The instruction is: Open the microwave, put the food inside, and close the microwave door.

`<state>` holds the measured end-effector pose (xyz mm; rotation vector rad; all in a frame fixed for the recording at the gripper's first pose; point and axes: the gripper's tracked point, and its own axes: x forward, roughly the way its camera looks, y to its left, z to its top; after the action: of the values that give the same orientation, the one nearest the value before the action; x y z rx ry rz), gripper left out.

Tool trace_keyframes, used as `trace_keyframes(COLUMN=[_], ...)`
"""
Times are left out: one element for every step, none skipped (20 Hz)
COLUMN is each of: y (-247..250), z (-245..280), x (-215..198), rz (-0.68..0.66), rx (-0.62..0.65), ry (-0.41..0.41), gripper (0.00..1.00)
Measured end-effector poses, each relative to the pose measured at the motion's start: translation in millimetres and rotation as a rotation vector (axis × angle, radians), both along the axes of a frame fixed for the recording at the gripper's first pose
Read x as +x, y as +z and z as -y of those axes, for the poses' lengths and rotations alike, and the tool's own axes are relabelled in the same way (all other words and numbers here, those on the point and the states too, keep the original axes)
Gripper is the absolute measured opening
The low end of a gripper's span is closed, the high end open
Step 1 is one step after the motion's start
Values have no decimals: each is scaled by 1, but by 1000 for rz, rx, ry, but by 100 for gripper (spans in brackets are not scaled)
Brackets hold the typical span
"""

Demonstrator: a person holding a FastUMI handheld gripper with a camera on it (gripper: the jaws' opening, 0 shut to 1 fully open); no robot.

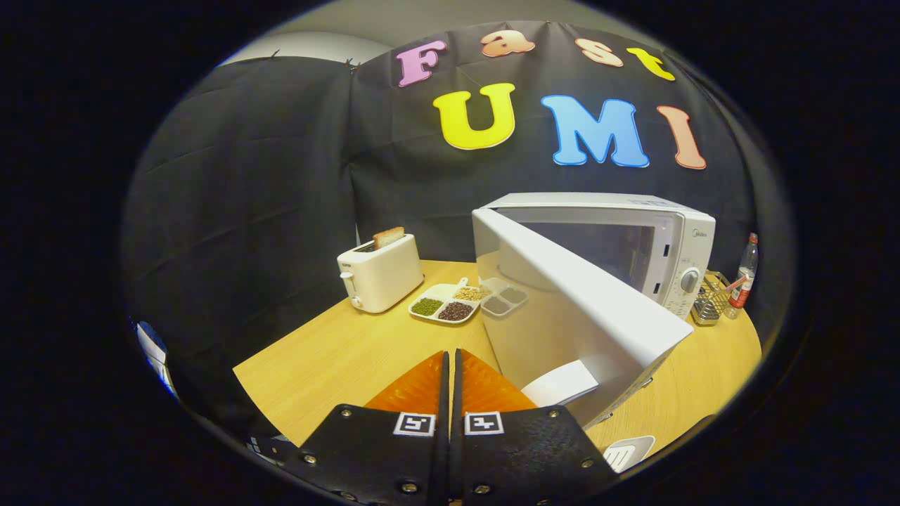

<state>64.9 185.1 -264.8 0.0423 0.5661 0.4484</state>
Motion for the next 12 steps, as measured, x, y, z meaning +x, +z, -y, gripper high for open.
trace_keyframes(y=[0,0,-1,-3,-4,-5,-5,-5,-6,-7,-8,-9], z=[7,14,21,27,34,41,47,54,60,68,75,81], x=[5,10,14,19,24,29,35,41,46,52,58,64], rz=[3,7,9,8,6,8,11,14,16,18,18,20], rx=[-4,-6,-9,-11,-15,-19,-19,-19,-22,-25,-25,-24], ry=[-16,-32,-47,-59,-73,-88,-104,-118,-133,-149,-163,-178], gripper=[1,1,1,1,1,1,1,1,1,1,1,1])
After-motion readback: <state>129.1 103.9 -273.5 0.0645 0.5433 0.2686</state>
